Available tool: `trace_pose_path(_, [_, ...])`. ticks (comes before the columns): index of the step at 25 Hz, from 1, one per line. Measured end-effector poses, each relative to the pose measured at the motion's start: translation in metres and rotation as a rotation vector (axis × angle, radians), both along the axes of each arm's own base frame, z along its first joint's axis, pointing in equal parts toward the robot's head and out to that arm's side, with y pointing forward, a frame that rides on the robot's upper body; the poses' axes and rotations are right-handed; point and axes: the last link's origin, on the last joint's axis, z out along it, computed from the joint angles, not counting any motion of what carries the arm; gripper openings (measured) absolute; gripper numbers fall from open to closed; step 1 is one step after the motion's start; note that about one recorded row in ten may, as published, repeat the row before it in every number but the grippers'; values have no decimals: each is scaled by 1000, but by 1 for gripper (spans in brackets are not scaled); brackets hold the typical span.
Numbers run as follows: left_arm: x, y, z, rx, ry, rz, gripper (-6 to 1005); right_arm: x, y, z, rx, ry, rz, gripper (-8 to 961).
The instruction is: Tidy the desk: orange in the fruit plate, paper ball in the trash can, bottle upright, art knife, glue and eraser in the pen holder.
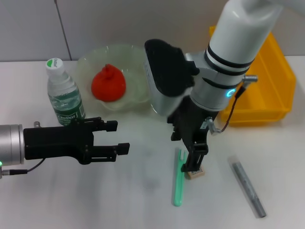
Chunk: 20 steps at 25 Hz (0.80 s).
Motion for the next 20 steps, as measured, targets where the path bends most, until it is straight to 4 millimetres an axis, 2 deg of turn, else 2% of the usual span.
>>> trace_pose_path(8, [1, -1, -3, 1, 5, -7, 785, -2, -9, -8, -203, -53, 298, 829])
trace_pose_path(20, [-6, -2, -10, 33, 4, 38, 785, 17, -8, -30, -420, -138, 716, 830])
